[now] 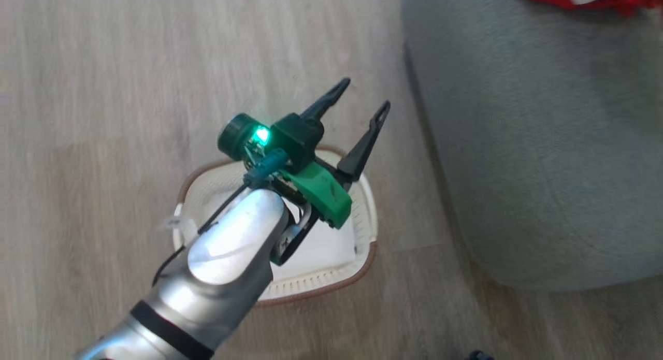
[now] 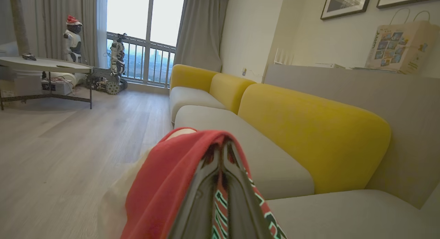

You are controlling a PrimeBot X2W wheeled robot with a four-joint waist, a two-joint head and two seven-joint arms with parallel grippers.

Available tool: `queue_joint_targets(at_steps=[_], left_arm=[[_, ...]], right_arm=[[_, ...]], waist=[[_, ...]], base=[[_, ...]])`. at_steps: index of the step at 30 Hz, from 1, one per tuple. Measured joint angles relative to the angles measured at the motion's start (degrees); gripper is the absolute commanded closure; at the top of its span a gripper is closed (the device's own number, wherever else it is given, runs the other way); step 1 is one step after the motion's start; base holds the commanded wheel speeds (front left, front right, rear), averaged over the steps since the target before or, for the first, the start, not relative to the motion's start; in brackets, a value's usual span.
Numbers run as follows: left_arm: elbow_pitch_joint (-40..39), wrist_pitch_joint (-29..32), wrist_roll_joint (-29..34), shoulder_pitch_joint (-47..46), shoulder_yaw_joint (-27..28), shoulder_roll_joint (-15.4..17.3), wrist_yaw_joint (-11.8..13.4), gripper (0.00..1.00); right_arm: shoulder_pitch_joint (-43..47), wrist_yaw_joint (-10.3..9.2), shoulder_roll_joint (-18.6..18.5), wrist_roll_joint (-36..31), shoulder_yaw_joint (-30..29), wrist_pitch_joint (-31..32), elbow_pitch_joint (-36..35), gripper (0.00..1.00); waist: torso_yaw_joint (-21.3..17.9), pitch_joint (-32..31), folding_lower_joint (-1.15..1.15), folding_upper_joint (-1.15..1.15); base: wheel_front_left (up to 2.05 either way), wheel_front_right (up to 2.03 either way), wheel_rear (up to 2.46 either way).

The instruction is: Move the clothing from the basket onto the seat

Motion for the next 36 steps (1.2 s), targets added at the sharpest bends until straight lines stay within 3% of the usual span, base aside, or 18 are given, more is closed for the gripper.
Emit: queue_joint_targets(at_steps=[6,15,24,25,26,28,29,36], left_arm=[[-4.26,0.27,0.76,-0.96,0.52,1.82,1.47,0.00],[-10.18,0.87,2.00,-1.78,0.73,3.76,3.04,0.00],[-11.23,1.35,2.00,-1.71,0.33,5.12,3.78,0.00],[-11.23,1.35,2.00,-1.71,0.33,5.30,4.00,0.00],[-11.23,1.40,2.00,-1.68,0.33,5.47,4.05,0.00],[-11.23,1.85,2.00,-1.58,0.33,5.66,4.17,0.00],[-11.22,1.85,1.99,-1.52,0.33,5.77,4.44,0.00],[-11.09,1.85,0.81,-0.40,0.89,6.06,4.87,0.00]], right_arm=[[-6.58,0.00,-1.96,-1.77,-4.52,0.58,7.42,1.00],[-10.12,0.00,-2.65,-10.69,-12.24,-0.34,18.30,1.00],[-9.45,0.00,0.94,-17.13,-18.59,-2.26,25.38,1.00],[-9.45,0.00,1.29,-17.67,-18.86,-2.31,25.55,0.93],[-9.45,0.00,1.64,-18.14,-19.17,-2.44,25.68,0.67],[-9.42,0.00,2.34,-18.63,-19.40,-2.53,26.08,0.04],[-9.37,0.00,2.67,-18.64,-19.40,-2.53,26.20,0.00],[-3.63,0.00,6.12,-16.73,-16.31,-2.54,20.18,0.00]], waist=[[4.01,4.97,-0.01,0.00],[7.62,10.78,-0.01,0.00],[8.21,11.97,-0.02,0.00],[8.04,11.83,-0.01,0.00],[7.84,11.64,-0.02,0.00],[7.40,11.19,-0.02,0.00],[7.14,10.96,-0.02,0.00],[5.15,8.84,-0.02,0.00]], base=[[0.00,0.00,0.00],[0.00,0.00,0.00],[0.00,0.00,0.00],[0.00,0.00,0.00],[0.00,0.00,0.00],[0.00,0.00,0.00],[0.00,0.00,0.00],[0.00,0.00,0.00]])
